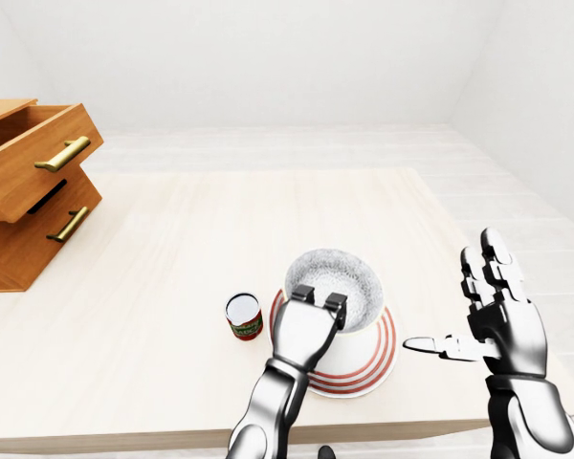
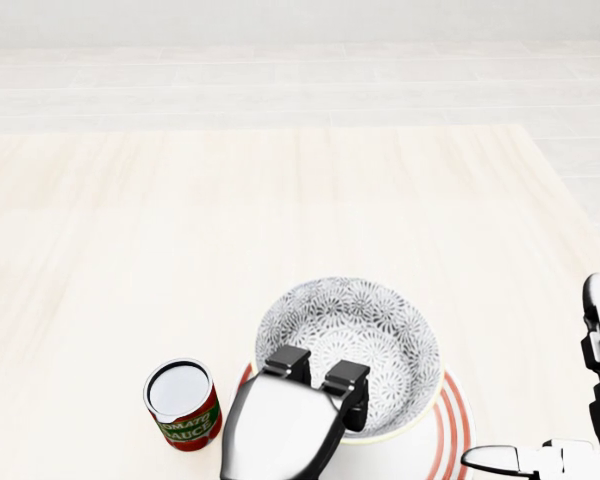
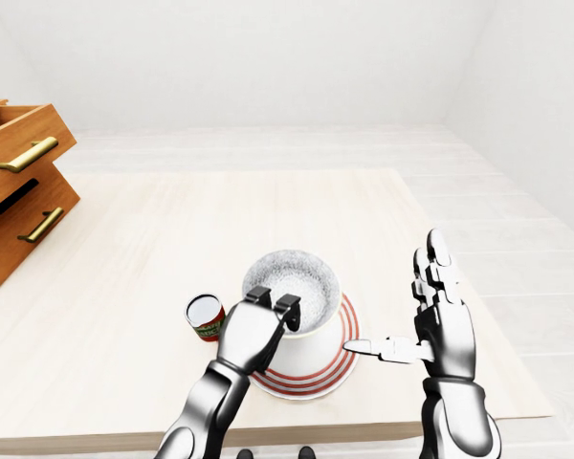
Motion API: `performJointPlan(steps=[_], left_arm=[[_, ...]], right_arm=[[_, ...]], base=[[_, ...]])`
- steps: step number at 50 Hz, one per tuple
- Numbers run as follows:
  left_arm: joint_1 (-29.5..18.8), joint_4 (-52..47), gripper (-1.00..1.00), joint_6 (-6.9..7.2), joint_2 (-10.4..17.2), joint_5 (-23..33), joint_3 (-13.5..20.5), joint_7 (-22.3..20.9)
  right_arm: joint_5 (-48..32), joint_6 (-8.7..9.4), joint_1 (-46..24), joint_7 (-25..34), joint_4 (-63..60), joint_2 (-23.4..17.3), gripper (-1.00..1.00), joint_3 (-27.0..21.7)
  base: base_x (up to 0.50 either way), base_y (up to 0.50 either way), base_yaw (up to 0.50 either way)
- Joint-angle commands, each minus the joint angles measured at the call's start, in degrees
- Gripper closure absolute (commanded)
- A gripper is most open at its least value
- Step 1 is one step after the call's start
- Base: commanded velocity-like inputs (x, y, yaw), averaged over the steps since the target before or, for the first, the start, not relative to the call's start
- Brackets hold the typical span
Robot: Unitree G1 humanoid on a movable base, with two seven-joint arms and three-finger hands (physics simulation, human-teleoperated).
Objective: Put the bowl on the plate.
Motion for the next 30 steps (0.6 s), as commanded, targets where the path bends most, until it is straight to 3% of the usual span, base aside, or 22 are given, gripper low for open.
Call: performJointPlan(steps=[1, 7, 10, 30], left_arm=[[0.5, -0.3, 1.0, 0.0, 0.4, 0.7, -0.2, 2.0], [1.7, -1.1, 1.0, 0.0, 0.9, 1.1, -1.3, 2.4], [1.6, 0.2, 1.0, 0.0, 1.4, 1.9, -1.4, 5.1], [1.9, 1.0, 1.0, 0.0, 1.4, 1.3, -1.6, 5.0]], right_arm=[[-0.2, 0.0, 0.4, 0.1, -1.3, 0.1, -1.0, 0.2], [-0.3, 0.0, 0.5, 0.3, -1.6, 0.3, -1.0, 0.0], [-0.4, 0.0, 0.7, 0.5, -1.8, 0.4, -1.0, 0.0], [-0.2, 0.0, 0.6, 0.9, -1.2, 0.5, -1.0, -0.4]], base=[[0.0, 0.0, 0.0], [0.0, 0.0, 0.0], [0.0, 0.0, 0.0], [0.0, 0.0, 0.0]])
